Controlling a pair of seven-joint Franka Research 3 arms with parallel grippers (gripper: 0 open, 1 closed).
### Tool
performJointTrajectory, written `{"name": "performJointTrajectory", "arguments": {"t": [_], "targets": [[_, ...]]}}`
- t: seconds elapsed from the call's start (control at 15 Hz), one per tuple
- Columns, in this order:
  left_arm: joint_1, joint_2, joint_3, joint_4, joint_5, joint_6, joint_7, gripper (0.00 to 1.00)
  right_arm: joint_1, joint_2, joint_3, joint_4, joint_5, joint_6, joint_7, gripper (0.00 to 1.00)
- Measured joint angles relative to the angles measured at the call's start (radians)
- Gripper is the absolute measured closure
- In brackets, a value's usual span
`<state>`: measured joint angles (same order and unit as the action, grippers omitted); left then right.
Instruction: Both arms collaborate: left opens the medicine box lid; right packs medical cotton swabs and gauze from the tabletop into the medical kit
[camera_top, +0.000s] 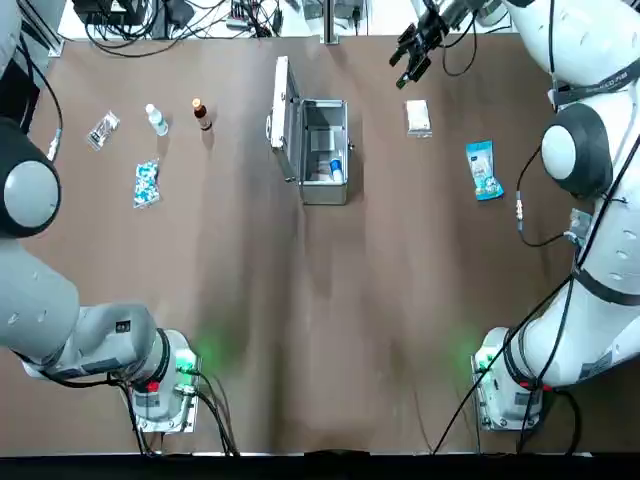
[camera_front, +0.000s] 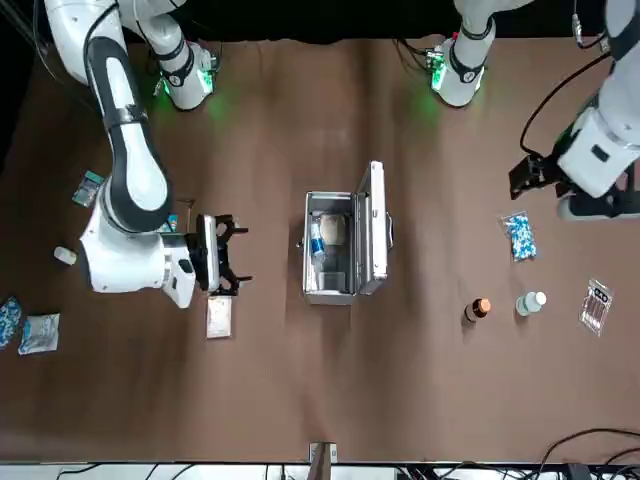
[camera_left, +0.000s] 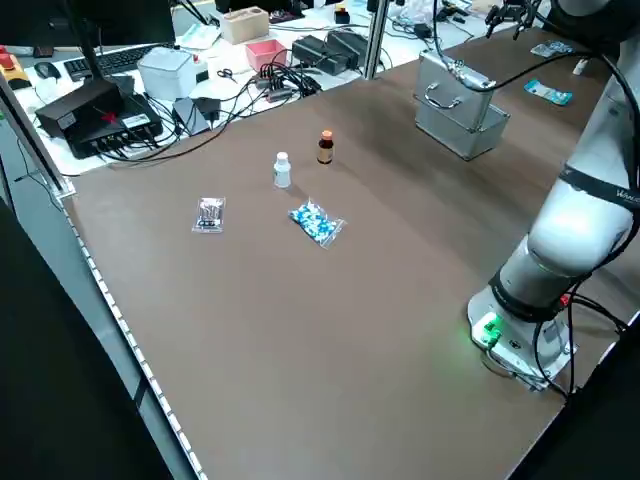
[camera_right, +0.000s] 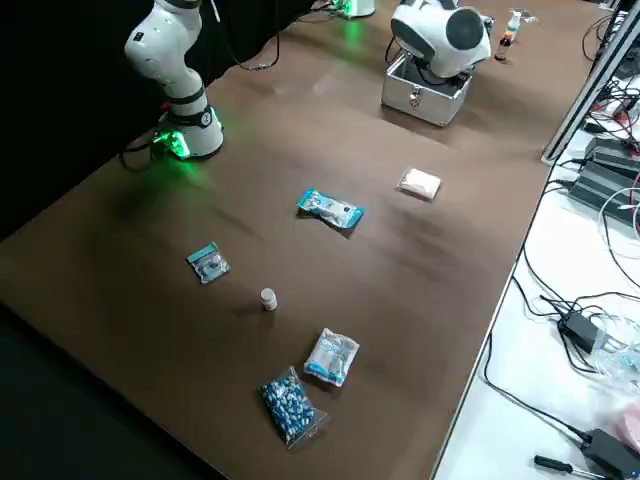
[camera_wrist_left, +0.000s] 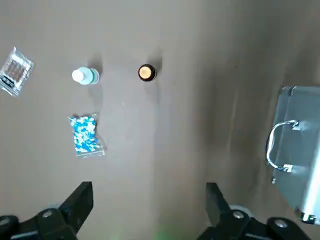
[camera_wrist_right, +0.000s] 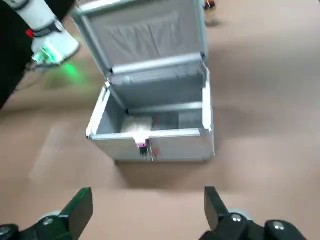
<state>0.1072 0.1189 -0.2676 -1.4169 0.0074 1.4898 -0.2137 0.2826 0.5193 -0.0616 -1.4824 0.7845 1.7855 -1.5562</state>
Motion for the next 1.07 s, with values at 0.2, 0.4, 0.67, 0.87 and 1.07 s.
{"name": "performJointTrajectory", "arguments": {"t": [0.2,0.4,0.67,0.87,1.07], "targets": [[-0.042,-0.018,0.113,0.0,-0.045,0.021,0.003,0.0,-0.023,0.0,-0.001,0.059,-0.071,-0.038,0.132,0.02],[-0.042,-0.025,0.126,0.0,-0.046,0.037,0.003,0.0,-0.077,-0.001,-0.004,0.146,-0.087,-0.073,0.268,0.02],[-0.043,-0.026,0.127,-0.001,-0.047,0.039,0.002,0.0,-0.135,-0.01,-0.005,0.223,-0.171,-0.09,0.481,0.01],[-0.043,-0.026,0.128,-0.007,-0.047,0.039,0.002,0.0,-0.142,-0.039,-0.005,0.246,-0.274,-0.09,0.678,0.01],[-0.038,-0.025,0.135,-0.01,-0.047,0.041,0.001,0.0,-0.182,-0.117,-0.007,0.256,-0.385,-0.101,0.846,0.01]]}}
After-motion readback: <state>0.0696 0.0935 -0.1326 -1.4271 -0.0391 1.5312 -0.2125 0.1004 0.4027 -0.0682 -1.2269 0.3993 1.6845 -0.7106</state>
